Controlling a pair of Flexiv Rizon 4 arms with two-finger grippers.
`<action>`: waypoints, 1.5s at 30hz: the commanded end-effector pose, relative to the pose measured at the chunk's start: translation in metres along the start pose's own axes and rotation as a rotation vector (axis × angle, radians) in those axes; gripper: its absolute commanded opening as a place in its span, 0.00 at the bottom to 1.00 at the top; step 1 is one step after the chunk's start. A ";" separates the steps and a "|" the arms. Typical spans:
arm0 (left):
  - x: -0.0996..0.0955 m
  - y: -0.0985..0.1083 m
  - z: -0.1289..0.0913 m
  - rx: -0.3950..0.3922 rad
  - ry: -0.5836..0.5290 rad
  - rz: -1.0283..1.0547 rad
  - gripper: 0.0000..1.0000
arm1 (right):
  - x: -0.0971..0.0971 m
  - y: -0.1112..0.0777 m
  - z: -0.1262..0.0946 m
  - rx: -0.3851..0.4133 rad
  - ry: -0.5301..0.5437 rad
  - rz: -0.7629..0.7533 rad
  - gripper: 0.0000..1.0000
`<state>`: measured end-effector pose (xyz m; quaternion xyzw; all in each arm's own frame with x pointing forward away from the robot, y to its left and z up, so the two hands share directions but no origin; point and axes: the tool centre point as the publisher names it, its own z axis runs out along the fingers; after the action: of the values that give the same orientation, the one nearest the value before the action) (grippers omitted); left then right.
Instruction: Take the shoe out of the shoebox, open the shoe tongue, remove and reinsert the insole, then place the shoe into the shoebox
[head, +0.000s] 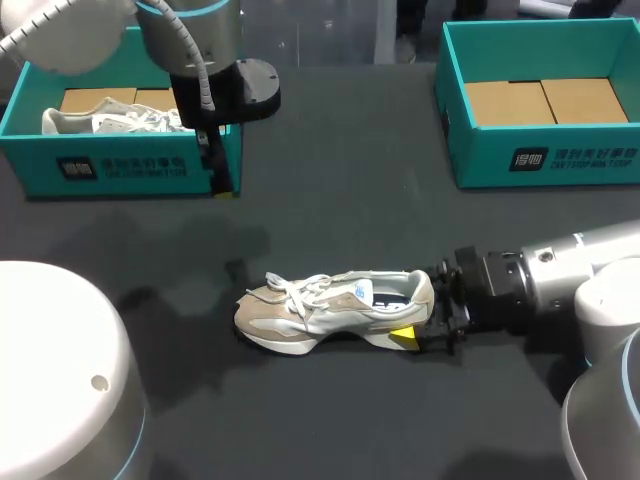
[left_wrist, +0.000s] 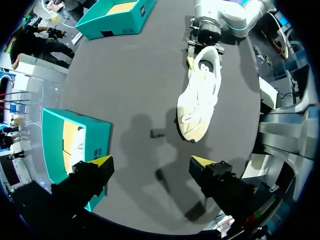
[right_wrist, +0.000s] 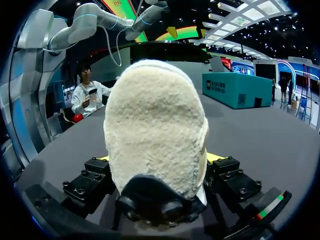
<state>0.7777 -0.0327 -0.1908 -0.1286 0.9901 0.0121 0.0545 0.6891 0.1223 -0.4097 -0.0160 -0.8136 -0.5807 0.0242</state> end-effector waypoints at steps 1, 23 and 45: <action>0.029 -0.006 -0.007 -0.030 -0.063 -0.097 1.00 | 0.000 0.000 0.001 0.005 -0.001 0.001 0.00; 0.099 -0.042 0.009 0.005 0.090 -0.732 1.00 | 0.000 0.000 0.001 0.005 -0.001 0.001 0.00; 0.125 -0.060 0.012 0.001 0.033 -1.029 1.00 | 0.000 0.000 0.001 0.005 -0.001 0.001 0.00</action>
<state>0.6733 -0.1196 -0.2170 -0.5991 0.7995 -0.0209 0.0379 0.6891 0.1224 -0.4097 -0.0160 -0.8136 -0.5807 0.0242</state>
